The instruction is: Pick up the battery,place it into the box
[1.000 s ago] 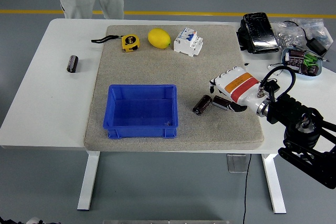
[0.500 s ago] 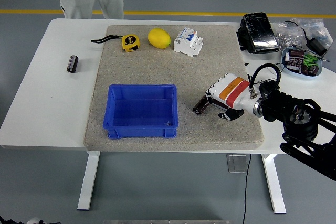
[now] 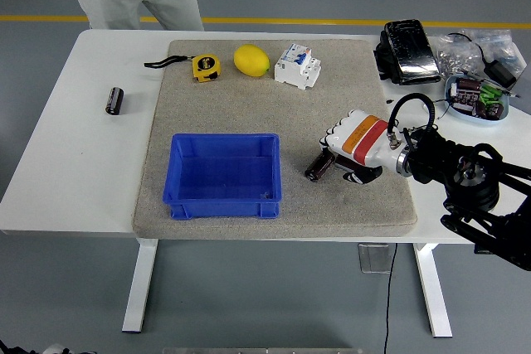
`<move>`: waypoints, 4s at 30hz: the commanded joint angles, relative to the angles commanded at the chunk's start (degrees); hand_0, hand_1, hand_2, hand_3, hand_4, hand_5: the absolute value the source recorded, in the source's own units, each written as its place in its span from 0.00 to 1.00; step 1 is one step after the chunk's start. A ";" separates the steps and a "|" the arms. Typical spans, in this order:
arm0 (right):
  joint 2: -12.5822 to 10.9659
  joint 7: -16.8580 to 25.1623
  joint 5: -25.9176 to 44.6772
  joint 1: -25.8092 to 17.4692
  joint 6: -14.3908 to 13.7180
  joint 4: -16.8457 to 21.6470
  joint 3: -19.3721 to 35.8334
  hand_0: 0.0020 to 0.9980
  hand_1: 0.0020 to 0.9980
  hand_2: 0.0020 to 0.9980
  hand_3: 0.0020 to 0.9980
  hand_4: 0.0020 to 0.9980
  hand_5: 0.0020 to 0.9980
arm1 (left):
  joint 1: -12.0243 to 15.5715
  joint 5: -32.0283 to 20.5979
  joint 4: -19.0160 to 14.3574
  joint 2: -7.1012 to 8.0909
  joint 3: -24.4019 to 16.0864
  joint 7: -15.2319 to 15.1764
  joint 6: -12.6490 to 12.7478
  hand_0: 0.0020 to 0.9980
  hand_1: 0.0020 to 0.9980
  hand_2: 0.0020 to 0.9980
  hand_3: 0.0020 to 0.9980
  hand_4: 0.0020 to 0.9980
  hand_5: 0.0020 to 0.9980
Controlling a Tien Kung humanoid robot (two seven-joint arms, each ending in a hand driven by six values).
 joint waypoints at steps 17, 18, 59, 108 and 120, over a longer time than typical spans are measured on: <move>-0.07 1.77 0.00 5.40 1.50 -1.48 -6.32 0.39 0.60 0.74 0.80 0.99 0.21 | -0.52 -1.08 -0.22 0.06 1.12 -0.37 -0.03 0.74 0.74 0.80 0.64 0.65 0.53; -0.01 1.88 0.00 5.57 1.53 -1.81 -6.49 0.39 0.60 0.74 0.80 0.99 0.21 | -0.53 -1.16 -0.22 0.06 1.16 -0.39 -0.02 0.74 0.74 0.80 0.64 0.65 0.53; -2.60 3.84 0.00 6.05 -0.22 1.42 -9.64 0.36 0.56 0.68 0.64 0.92 0.17 | -0.66 -0.69 -0.42 0.32 1.03 -0.38 -0.51 0.74 0.74 0.80 0.64 0.65 0.53; 0.88 3.92 0.00 6.72 0.18 -1.70 -12.70 0.38 0.57 0.72 0.77 0.98 0.18 | -0.88 -0.54 -0.76 0.43 1.29 -0.31 -1.00 0.74 0.74 0.79 0.64 0.65 0.53; 1.15 4.73 0.00 6.83 -3.08 -2.35 -13.20 0.33 0.48 0.53 0.51 0.82 0.10 | -0.92 -0.51 -0.85 0.37 1.43 -0.33 -1.06 0.74 0.74 0.79 0.64 0.65 0.53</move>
